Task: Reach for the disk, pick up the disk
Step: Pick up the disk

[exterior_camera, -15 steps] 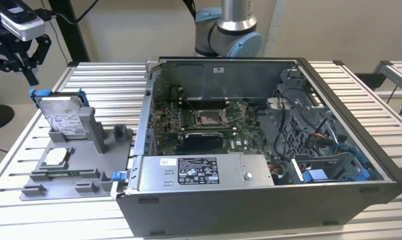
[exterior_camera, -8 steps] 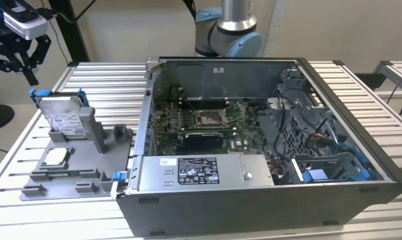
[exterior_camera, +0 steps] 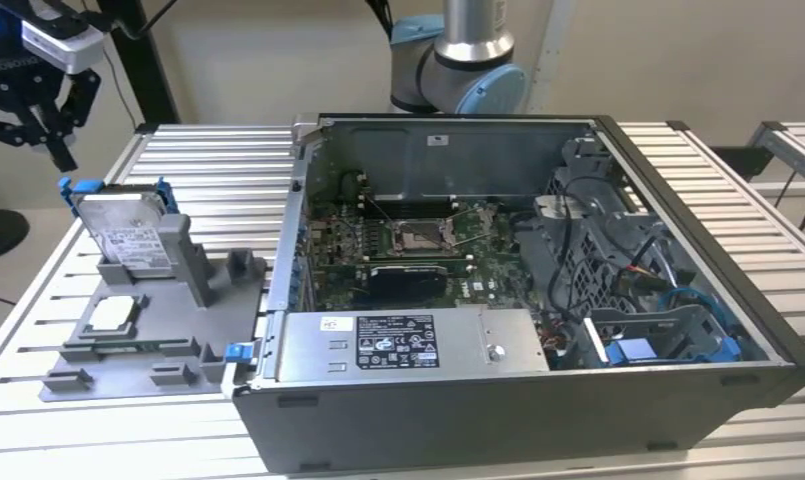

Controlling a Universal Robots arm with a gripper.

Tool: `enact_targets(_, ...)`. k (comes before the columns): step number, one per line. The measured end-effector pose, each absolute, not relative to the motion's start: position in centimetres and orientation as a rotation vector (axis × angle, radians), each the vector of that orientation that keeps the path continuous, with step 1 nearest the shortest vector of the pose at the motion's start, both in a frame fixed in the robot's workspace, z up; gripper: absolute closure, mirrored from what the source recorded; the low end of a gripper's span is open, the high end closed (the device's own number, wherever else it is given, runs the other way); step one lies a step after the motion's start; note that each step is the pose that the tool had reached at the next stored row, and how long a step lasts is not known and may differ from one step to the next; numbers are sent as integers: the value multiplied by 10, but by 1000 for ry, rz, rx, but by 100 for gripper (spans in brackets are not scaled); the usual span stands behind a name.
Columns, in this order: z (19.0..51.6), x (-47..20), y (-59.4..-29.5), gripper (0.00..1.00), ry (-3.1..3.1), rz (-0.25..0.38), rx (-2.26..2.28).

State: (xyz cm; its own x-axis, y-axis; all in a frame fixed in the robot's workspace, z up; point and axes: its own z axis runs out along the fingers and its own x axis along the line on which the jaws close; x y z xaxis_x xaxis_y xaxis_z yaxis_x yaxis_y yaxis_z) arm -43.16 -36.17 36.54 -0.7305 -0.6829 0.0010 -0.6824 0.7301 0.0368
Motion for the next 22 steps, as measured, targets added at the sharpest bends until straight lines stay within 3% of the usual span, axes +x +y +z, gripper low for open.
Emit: enact_targets(22, 365, -432, -362, 100, -2620, -44, 1699)
